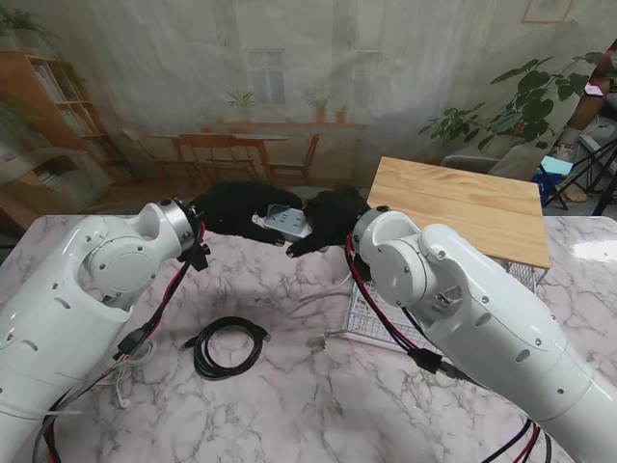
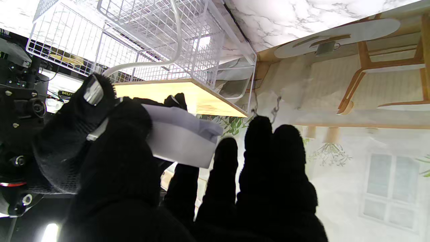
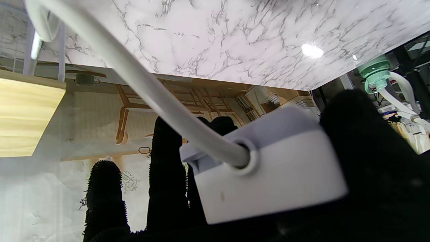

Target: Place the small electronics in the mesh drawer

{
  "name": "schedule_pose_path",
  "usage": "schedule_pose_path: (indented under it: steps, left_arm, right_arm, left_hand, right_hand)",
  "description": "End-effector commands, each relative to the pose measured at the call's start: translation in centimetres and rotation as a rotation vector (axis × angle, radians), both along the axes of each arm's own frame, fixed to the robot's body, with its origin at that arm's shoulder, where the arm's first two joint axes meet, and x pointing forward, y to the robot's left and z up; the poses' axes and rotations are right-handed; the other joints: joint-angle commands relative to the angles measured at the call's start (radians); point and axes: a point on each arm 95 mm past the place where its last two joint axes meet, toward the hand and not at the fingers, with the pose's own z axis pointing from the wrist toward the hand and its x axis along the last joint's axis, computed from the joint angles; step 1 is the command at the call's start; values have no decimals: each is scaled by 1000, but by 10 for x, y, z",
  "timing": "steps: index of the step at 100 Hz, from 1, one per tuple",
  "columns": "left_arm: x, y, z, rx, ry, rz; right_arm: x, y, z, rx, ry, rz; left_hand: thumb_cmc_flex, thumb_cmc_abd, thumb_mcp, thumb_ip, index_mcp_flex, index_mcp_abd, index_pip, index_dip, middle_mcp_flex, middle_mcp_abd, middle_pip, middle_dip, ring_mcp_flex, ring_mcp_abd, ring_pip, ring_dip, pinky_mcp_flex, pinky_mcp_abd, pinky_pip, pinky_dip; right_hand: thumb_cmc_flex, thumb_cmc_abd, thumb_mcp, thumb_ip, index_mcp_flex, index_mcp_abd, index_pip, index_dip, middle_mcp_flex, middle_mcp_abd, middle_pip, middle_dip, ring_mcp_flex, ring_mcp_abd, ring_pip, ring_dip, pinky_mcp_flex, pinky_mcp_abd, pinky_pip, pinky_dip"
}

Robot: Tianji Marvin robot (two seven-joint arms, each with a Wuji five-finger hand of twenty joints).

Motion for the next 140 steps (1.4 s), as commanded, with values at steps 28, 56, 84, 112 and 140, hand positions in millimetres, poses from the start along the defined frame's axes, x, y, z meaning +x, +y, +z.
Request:
schedule_pose_path:
  steps: [28, 56, 84, 112, 140]
  left_arm:
    - [1, 25, -1, -137, 55, 72]
    - [6, 66, -44, -23, 83, 150]
    - [4, 35, -84, 74, 245, 97]
    - [3, -20, -106, 71, 351, 7]
    - [3, -48, -124, 87, 426, 2]
  right_arm:
    - [-3, -1, 15, 41, -40, -1]
    - [0, -8, 29, 60, -66, -27]
    - [2, -1, 39, 76, -74, -24]
    - [0, 1, 40, 90, -66, -23]
    - [0, 2, 41, 108, -68, -23]
  left_hand:
    - [-115, 93, -62, 55, -220, 85, -234, -114, -378, 111, -215, -233, -213, 62, -141, -157, -159, -34, -157, -55]
    - [38, 101, 28, 96, -83, -27, -135, -28, -318, 10, -127, -167, -183, 22, -108, -157, -138, -60, -128, -42]
    - [-30, 39, 316, 201, -152, -63, -227, -162, -382, -95, -218, -297, -216, -69, -268, -366, -184, -85, -229, -85]
    - [-112, -73, 150, 91, -213, -67, -228, -182, -400, -77, -262, -326, -245, -70, -260, -386, -199, -96, -238, -88]
    - [-14, -3, 165, 53, -148, 15, -159, -142, -341, -75, -162, -269, -220, -49, -235, -395, -161, -86, -215, -80]
  right_hand:
    - [153, 172, 354, 27, 237, -151, 153, 31, 82, -69, 62, 44, 62, -20, 87, 12, 15, -8, 42, 44]
    - [154, 184, 341, 25, 232, -151, 142, 37, 76, -70, 57, 44, 59, -23, 83, 10, 9, -9, 40, 47]
    - [164, 186, 329, 23, 228, -147, 133, 41, 77, -72, 59, 44, 62, -24, 84, 10, 4, -5, 35, 45]
    - [166, 194, 319, 21, 223, -146, 125, 44, 74, -71, 58, 43, 58, -24, 80, 7, -2, -3, 29, 42]
    - [169, 216, 296, 23, 212, -156, 116, 46, 67, -69, 56, 41, 56, -23, 73, 5, -7, -4, 19, 36]
